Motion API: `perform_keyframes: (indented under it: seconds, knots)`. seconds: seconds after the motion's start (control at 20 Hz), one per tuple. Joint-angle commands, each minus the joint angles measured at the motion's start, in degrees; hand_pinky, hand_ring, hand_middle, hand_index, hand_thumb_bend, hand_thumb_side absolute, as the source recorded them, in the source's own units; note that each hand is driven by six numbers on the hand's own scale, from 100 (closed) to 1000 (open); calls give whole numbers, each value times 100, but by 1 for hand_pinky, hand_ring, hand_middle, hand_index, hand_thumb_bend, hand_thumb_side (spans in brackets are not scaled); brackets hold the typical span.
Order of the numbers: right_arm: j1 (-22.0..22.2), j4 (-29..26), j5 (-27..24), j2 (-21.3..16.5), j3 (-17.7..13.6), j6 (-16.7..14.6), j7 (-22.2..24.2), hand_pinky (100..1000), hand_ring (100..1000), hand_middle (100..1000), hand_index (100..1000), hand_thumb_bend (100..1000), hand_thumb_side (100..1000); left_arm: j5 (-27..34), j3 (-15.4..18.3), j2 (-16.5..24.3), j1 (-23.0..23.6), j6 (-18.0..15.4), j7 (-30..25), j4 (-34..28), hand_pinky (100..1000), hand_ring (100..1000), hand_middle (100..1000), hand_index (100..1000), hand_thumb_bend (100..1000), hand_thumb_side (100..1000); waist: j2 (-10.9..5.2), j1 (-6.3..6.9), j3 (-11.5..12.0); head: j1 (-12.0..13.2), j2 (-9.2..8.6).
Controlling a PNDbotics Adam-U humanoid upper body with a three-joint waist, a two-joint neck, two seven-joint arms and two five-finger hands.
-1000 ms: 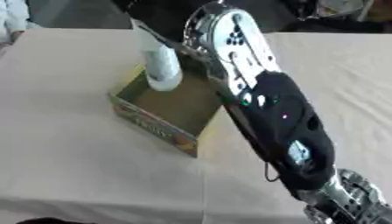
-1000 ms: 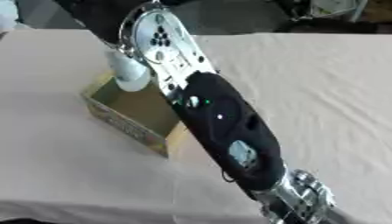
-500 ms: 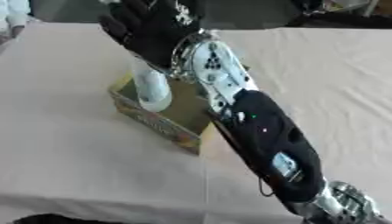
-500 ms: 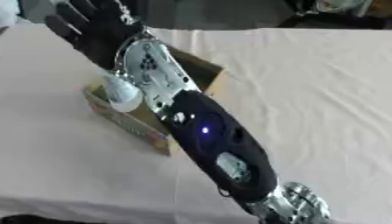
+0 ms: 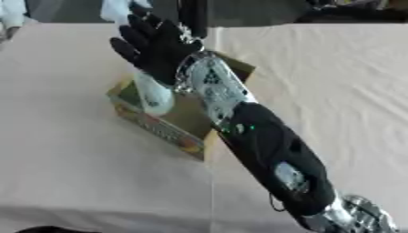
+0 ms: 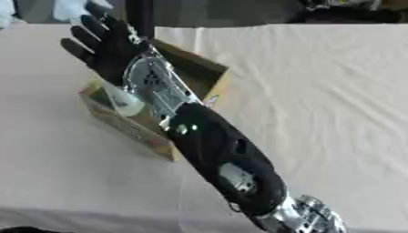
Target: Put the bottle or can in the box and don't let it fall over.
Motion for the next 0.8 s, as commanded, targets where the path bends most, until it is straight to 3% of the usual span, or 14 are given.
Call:
perform_keyframes:
  seconds: [0.05,0.4,0.45,0.5,0.8]
  knots:
    - [-120,85,82,-57,-62,-35,48,100,100,100,966,504,904,-23,77,88,-24,11,14,-95,777,869,862,885,744,699,-35,48,-9,-48,-109]
    - [-119,387,178,-185,-113,-79,151,100,100,100,964,505,924,-33,89,74,-7,11,21,-94,777,869,861,884,744,699,39,72,-48,-62,-172]
    - [-103,442,183,-196,-116,-77,150,100,100,100,964,484,963,-35,89,73,-3,11,20,-94,777,869,861,884,743,697,42,74,-56,-57,-173]
    - [-75,503,184,-206,-119,-77,143,100,100,100,964,507,928,-38,91,73,4,11,21,-94,777,869,861,884,744,700,44,75,-66,-49,-175]
    - [115,823,189,-220,-151,-136,85,100,100,100,969,514,936,-46,110,70,26,2,39,-97,777,870,861,883,744,699,39,89,-109,6,-190]
